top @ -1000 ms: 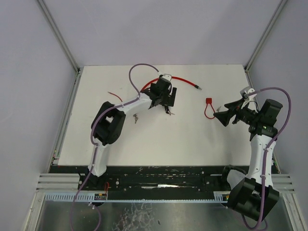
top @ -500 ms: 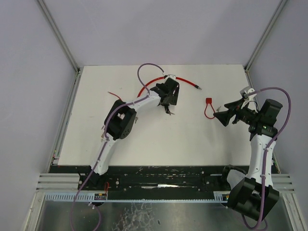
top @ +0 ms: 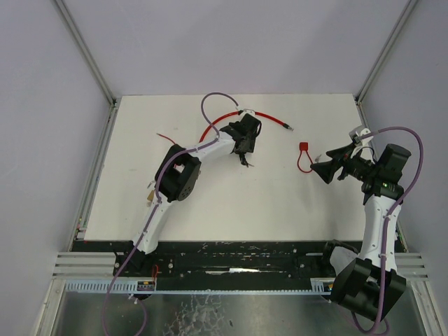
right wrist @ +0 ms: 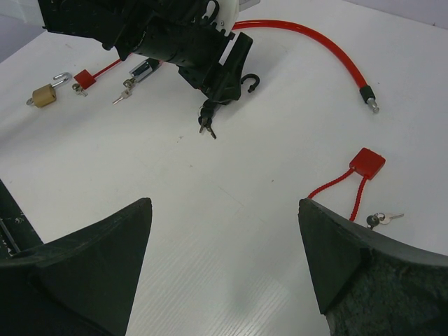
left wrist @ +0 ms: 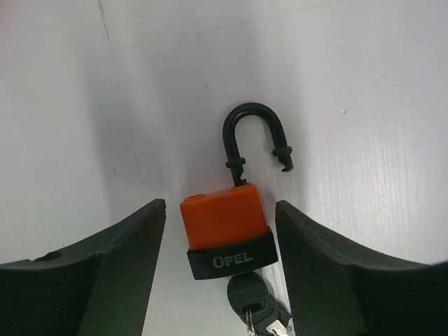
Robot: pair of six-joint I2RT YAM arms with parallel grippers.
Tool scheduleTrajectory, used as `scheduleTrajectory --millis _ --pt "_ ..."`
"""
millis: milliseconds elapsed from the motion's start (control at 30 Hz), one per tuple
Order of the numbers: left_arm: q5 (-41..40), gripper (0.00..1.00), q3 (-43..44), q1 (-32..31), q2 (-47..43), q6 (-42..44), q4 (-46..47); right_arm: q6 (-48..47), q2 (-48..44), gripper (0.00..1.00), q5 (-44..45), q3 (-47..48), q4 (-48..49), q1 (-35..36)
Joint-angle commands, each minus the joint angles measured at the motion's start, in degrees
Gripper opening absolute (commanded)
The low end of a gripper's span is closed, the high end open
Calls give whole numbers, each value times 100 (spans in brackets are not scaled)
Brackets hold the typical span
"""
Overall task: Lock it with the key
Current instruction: Pick up the lock from the center of the board.
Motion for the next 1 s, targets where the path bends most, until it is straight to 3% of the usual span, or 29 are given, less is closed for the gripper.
scheduleTrajectory --millis 0,367,533,633,733,967 --pt "-35 62 166 48 52 -77 -87 -87 -33 91 -81 220 -2 -23" --pt "139 60 193 58 143 -123 -120 -85 -29 91 -102 224 -13 -26" --pt "309 54 250 59 169 -144 -188 -98 -19 91 -89 229 -23 -28" --pt "407 43 250 67 156 -147 -209 -105 -38 91 -89 233 -33 -23" --pt "477 38 254 67 109 -83 -243 -102 -46 91 -98 233 -30 -23" --pt "1202 9 -255 83 -828 520 313 -108 -62 91 -157 228 -44 -23"
